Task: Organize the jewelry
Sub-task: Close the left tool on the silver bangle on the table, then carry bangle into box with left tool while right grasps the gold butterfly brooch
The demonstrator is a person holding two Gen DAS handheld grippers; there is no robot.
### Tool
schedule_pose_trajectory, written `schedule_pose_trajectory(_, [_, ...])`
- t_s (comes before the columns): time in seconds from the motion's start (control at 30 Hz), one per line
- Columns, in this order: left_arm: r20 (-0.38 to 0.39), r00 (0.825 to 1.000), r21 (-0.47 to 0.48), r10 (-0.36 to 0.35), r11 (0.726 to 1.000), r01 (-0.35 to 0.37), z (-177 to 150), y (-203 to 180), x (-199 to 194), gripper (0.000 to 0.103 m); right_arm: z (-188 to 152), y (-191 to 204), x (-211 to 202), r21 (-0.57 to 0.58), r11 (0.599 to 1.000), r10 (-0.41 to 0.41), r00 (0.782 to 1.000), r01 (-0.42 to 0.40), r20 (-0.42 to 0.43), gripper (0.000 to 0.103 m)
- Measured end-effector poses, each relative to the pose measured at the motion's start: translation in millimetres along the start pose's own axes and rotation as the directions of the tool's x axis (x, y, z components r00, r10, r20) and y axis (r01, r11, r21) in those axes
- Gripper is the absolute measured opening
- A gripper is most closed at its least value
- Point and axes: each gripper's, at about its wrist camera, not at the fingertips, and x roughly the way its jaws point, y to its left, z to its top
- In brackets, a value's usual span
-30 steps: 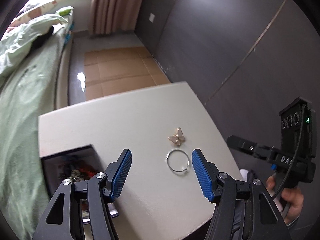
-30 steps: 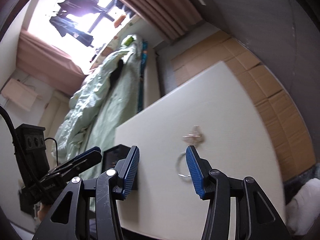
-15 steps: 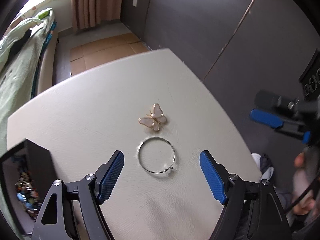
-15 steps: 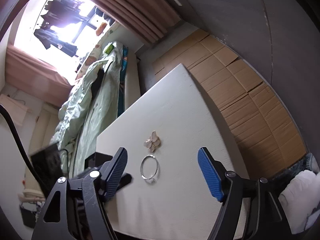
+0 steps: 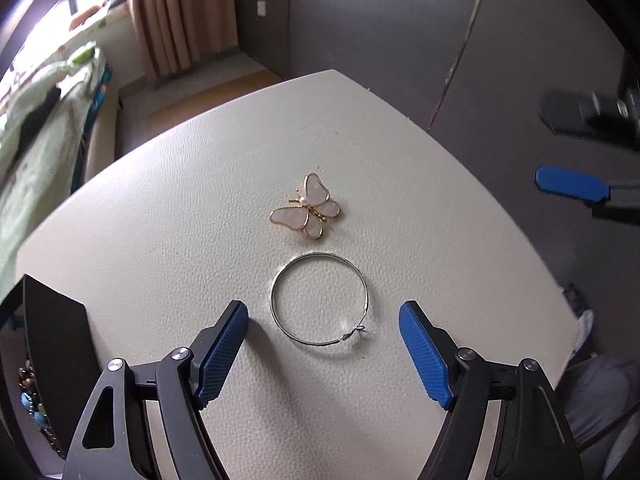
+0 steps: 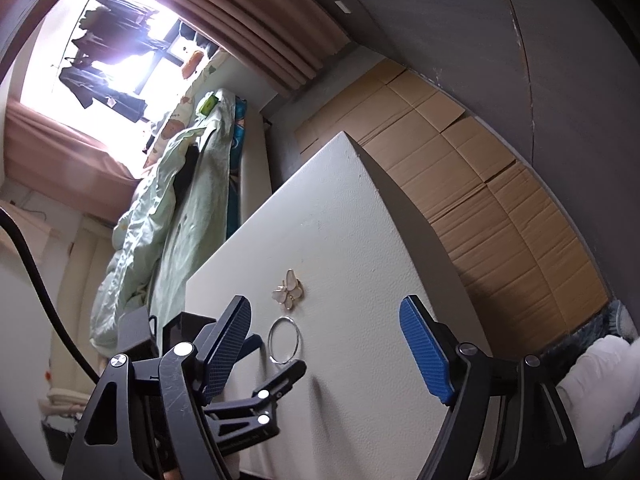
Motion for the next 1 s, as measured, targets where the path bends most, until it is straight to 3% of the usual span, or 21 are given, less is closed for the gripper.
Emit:
schedule_pose_trajectory(0.37, [0.05,0.999,0.031,0.017,0.999,-0.018,-5,-2,1,0.076,0,6,13,-0.01,1.0,-0.013,1.0,0.013,-0.025,0.077])
schedule_pose_trajectory(0.43, [0.051,0.999,0.036,0.014,0.999,-0.016,-3,0,1,0.071,0,7,15,-0.011,1.0,-0.015,0.999,0.015,-0.029,0.077])
schedule_pose_trajectory(0.53, [0.049,0.999,0.031,0.017,0.999,-0.019,0,4,-1,0.051,1,8,19,-0.007,1.0,-0.023,0.999,0.022,-0.034,0.077])
schedule_pose_trajectory(0.7, [0.038,0.999,0.025,-0.012,1.0,0.011,0,9,-2,0.051,1,11,27,-0.017,0.999,-0.036,0.998,0.035,-0.048,0.077])
schedule_pose_trajectory(0.8, [0.028,0.998,-0.025,-0.053,0.998,0.053,1,21,-7,0.051,0,12,34,-0.028,0.999,-0.046,0.997,0.044,-0.059,0.077])
schedule_pose_trajectory(1.0, [0.082,0.995,-0.1,-0.061,0.993,0.069,8,51,-35,0.051,-1,21,47,-0.076,0.997,-0.038,0.997,0.033,-0.06,0.077])
